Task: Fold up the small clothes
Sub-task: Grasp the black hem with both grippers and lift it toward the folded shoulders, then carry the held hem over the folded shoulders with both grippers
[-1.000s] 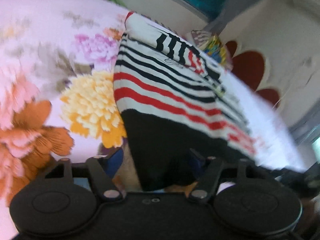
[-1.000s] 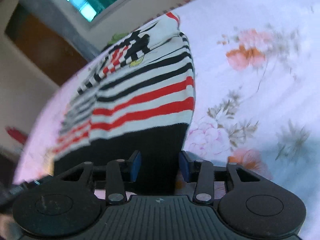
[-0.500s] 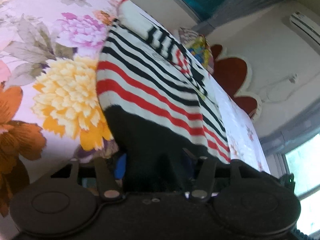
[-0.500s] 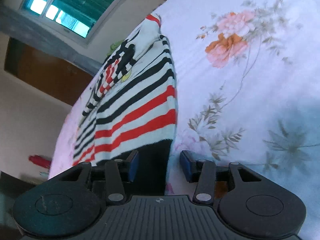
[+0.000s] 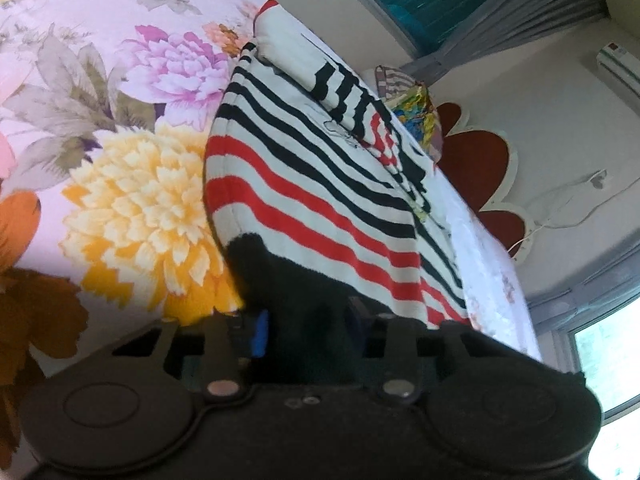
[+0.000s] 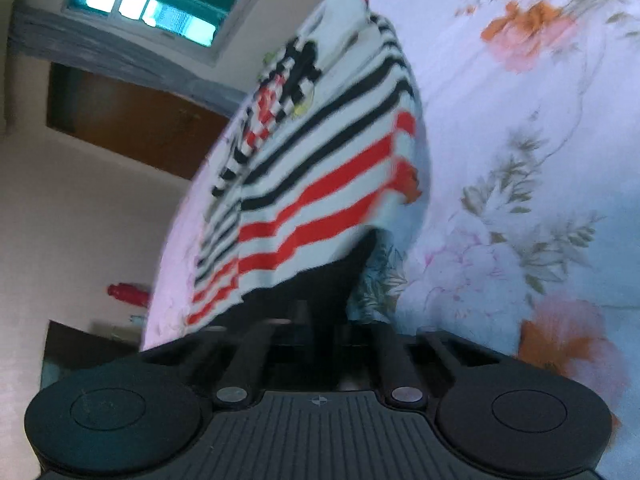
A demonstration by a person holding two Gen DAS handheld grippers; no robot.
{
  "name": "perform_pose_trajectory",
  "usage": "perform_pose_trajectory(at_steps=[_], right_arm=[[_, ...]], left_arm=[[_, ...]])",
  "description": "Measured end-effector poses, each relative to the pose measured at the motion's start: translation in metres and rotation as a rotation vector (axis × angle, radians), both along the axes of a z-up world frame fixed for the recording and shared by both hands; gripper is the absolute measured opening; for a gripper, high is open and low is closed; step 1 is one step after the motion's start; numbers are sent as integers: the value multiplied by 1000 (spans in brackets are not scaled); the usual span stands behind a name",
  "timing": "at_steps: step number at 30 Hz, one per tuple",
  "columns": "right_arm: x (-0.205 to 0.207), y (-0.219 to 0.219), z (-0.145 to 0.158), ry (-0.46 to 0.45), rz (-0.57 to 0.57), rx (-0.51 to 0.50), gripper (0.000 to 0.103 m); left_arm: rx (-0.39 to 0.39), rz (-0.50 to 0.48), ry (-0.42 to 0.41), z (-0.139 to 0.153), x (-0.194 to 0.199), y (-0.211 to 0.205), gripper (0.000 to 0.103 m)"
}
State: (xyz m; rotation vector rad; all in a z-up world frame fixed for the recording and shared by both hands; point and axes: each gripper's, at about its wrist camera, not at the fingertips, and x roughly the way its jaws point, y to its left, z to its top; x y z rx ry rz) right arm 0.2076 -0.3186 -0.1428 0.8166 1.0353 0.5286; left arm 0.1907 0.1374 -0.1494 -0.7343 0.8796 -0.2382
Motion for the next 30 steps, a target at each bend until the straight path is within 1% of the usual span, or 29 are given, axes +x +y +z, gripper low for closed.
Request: perform_pose_trajectory(at_steps=[1,2,4,5,7,8,9,10,11,13,16,18,20,23,27,30], right_arm=[[0,1,5,-21,-2,-2,9],[-1,1,11,-46,-9,-2,8],[-7,-2,29,-109,-21,12,8],[-10,-5,38,-148,-22,28,8],[-15,-9,43,-182,-21,23,8],[-14,-8,37,-166,-12,-16,8],[-12,-6,28,-126,0,-66,8],[-10,-3,19,-86,1,-100,8],[-9,-3,14,-68,-6,-97,8],[-13,-7,12,-74,-30,-71,8],[-14,-8,20,-103,-61,-68,8],[-12,-9,34,-139,-77,-74,8],[-3,-8,49,-190,-93,-82,8],[16,-7,73,-259,-112,-99,8],[58,-5,98,-317,-120,-114,8],[97,-5,110,-337,-144,-104,8]], left_arm=[[16,6,1,2,-1,1,7],[9,20,-26,6,-4,3,7],[-17,54,-124,19,-18,10,7],[-18,73,-150,24,-24,14,7],[-6,90,-139,22,-27,19,7],[30,84,-105,16,-25,18,7],[66,74,-58,8,-22,16,7],[69,67,-26,0,-20,16,8],[52,76,-34,-3,-21,16,7],[41,85,-44,-1,-22,16,7],[36,97,-57,2,-23,16,7],[27,104,-84,9,-24,14,7],[7,105,-117,22,-16,15,7],[8,132,-153,39,0,18,7],[0,149,-197,58,37,19,7],[-7,172,-216,69,74,20,7]])
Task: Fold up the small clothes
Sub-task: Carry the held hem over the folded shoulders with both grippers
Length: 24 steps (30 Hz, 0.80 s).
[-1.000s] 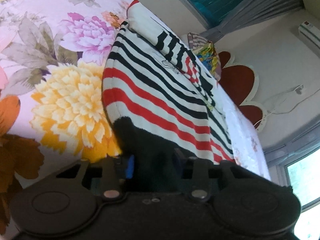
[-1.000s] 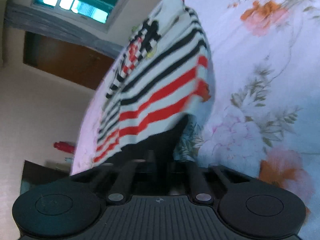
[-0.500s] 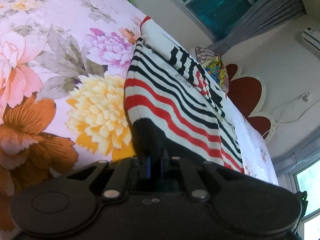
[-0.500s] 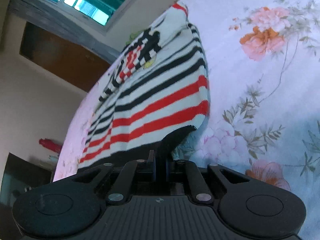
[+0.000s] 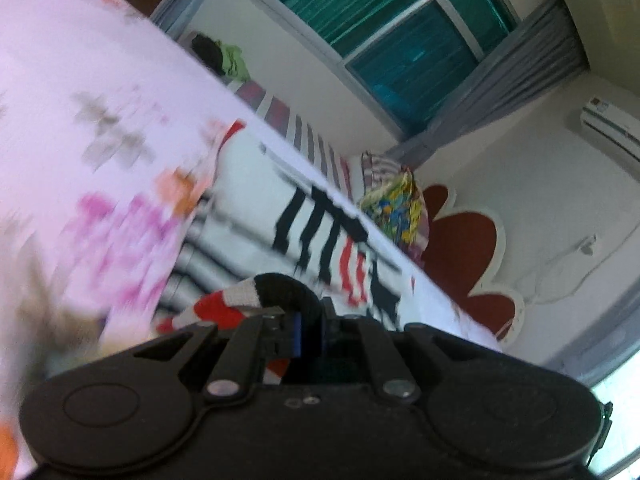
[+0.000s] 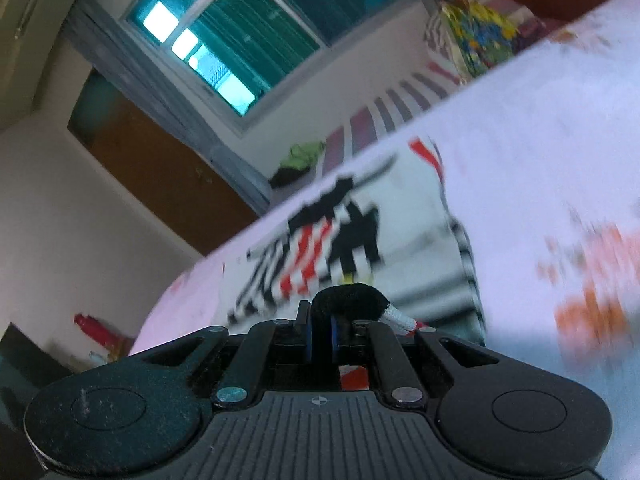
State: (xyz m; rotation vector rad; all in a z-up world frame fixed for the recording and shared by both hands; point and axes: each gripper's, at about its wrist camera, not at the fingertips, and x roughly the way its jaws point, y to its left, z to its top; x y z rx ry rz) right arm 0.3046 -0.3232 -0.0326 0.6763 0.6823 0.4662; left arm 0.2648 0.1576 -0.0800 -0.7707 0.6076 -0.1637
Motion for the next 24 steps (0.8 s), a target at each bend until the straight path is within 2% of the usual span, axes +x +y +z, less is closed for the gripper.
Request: perform_pose_trajectory(at_steps=[5,10,16,21,23,24], right_arm=[[71,3,4,-9,-5,41,8],[145,4,-7,37,-23,108,8],[214,6,-43,112,-21,106,8],[247,1,-75,165,-13,118,9],[256,0,-81,133,2,119,9],[258,1,-82,89,1,98,9]], left_arm=[[15,2,-10,10,70,3,7],[82,-30,23,4,147,3,7],[126,-39,95,-21,215,3,7],[119,-66,141,-41,253,4,8],[118,-81,107,-47,262,4,18],[109,-66,78,-49,263,5,25]])
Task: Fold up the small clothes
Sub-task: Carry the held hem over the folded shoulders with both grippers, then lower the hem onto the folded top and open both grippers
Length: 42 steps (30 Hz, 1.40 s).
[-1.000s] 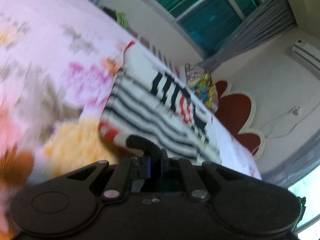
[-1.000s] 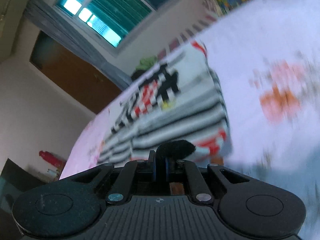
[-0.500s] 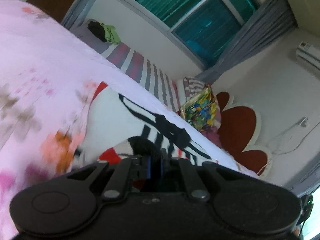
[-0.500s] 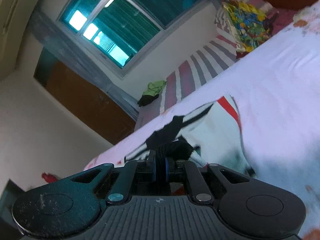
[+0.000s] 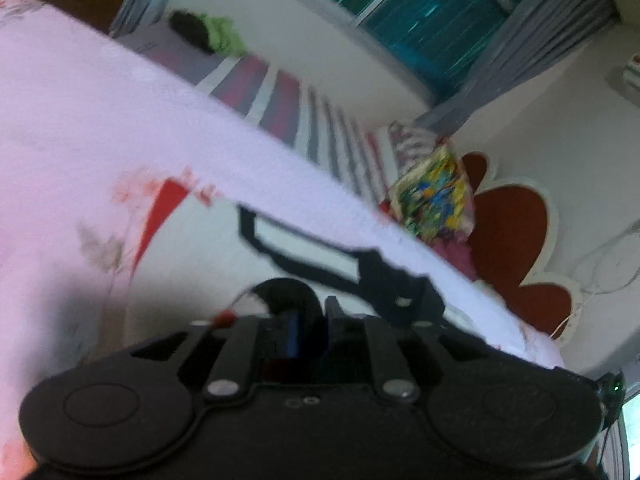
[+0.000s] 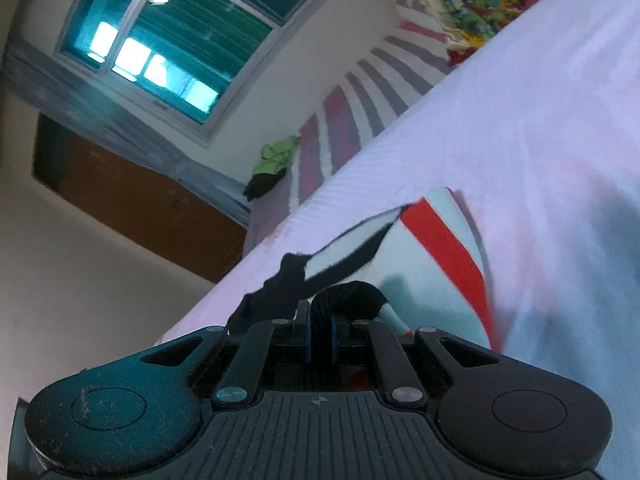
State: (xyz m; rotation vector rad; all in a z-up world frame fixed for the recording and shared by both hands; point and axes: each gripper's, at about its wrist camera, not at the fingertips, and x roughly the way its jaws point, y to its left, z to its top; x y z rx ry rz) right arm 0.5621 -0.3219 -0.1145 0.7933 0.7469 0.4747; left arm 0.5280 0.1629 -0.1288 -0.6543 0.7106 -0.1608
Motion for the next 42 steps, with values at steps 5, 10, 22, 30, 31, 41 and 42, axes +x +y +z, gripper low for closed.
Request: perform_pose_trajectory(at_steps=[5,10,22,30,31,41,42], right_arm=[[-1,6,2,-120,-35,-90,73],[-9,-2,24,-231,-42,-158,77],[4,102,-20,-248,236,-735,30],[-12,98,-20,-388,122,-721,3],[-14,97,-18,-413,108,-716,3],[37,101,-54,-205,110,-813,3],[39,103,-52,-198,126,-828,3]], left_arm=[[29,121,-161,8,-7,4,98],[122,-6,-81,8,7,1,70],[436,-172,3,12,20,-38,4],[439,-92,-146,18,5,-37,4],[440,-76,-165,21,5,-37,4],[539,6,-6,1,45,-49,8],[557,1,9,3,48,-50,10]])
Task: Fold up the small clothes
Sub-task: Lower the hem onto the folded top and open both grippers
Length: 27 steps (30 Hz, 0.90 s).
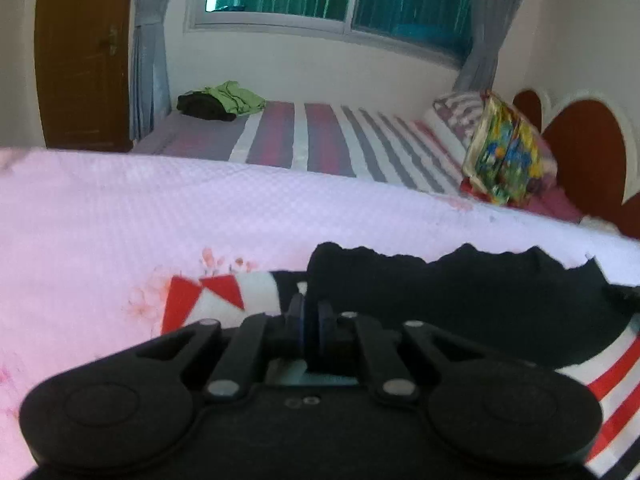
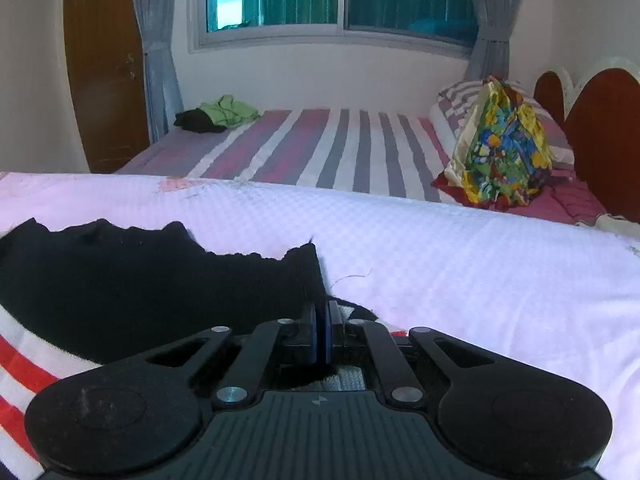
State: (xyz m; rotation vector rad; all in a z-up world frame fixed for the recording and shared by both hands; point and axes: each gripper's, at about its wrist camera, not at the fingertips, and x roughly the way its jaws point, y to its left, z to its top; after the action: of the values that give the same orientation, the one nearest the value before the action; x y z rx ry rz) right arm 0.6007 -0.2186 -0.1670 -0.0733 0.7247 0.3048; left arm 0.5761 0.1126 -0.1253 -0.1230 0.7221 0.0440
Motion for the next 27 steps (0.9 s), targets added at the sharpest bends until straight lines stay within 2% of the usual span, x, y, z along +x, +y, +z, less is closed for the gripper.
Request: perform_pose_trajectory(at_steps=[1,2,3,4,5,6,7,8,11,12,13,14,15,17,19,21,22,23,25,27], right_arm=[[-1,1,2,1,5,-8,3],[-4,-1,5,-5,5,3,4],[-8,-1,10,-13,6,10,7],[-15,-1,16,-29,5,13,18],[-25,2,24,-63,3,10,29],[-33,8,29,-105,5,14,60],[-42,16,34,-142,21,23,73],[-48,27,38,-145,70,36,73],[-47,65,37,-75,173,60,71],[-46,73,35,-54,199,77,57],[-44,80,30,-17,220,98,36],[-41,87,25,24,231,105,31],[-38,92,19,64,242,108,31],[-37,94,10,67,256,83,31],[-34,78,13,56,208,61,30],[-34,45,14,36,91,4,27],[-32,24,14,39,41,2,5],[-29,0,13,54,7,42,0],[-27,-17,15,83,14,125,0],[-31,-8,26,79,6,111,0]], left_arm=[[8,-3,6,2,1,-1,13],[19,-3,5,4,0,-2,31],[38,10,2,8,-4,-2,42],[50,28,-14,13,-10,-3,56],[50,32,-62,21,-21,-6,62],[26,23,-102,29,-31,-12,65],[-8,-2,-108,34,-35,-22,66],[-27,-35,-102,35,-36,-34,67],[-5,-131,-55,28,-29,-79,67],[-15,-146,-34,24,-25,-90,67],[-31,-155,-23,20,-22,-96,69],[-39,-162,-4,15,-19,-99,76],[-34,-162,18,10,-16,-102,77],[-15,-167,17,5,-17,-101,78],[5,-154,14,6,-21,-89,79],[55,-120,12,5,-32,-67,80],[45,-120,1,5,-37,-50,79],[41,-119,-11,5,-44,-39,80],[66,-104,-14,5,-49,-30,79],[10,-63,-13,15,-52,-31,78]])
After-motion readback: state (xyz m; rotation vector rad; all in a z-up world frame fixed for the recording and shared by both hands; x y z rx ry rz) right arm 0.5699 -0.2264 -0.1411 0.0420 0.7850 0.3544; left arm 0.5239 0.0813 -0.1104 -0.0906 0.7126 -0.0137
